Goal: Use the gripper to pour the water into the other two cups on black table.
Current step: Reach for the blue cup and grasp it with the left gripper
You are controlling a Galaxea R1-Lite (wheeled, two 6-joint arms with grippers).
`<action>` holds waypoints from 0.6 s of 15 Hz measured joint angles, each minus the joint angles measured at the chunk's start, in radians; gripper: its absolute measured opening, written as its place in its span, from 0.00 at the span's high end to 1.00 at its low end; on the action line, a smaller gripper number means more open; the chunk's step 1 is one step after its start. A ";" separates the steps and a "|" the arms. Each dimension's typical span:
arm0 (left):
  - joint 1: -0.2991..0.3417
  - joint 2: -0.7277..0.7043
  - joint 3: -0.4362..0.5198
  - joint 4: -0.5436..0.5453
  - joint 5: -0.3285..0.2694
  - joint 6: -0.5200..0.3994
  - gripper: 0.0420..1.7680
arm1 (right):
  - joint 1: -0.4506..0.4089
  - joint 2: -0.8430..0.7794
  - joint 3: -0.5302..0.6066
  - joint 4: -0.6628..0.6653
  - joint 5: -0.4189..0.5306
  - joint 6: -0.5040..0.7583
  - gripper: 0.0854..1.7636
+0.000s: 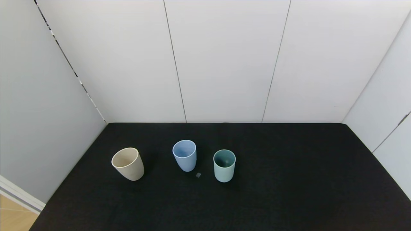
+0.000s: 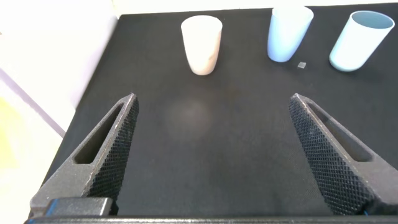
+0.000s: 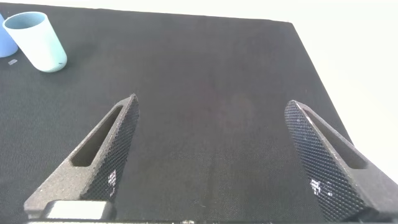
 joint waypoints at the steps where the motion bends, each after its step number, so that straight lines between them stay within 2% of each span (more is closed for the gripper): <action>1: 0.000 0.000 0.000 0.000 0.000 0.000 0.03 | 0.000 0.000 0.000 0.000 0.000 0.000 0.03; 9: 0.000 0.000 0.000 0.000 0.000 0.000 0.03 | 0.000 0.000 0.000 0.000 0.000 0.000 0.03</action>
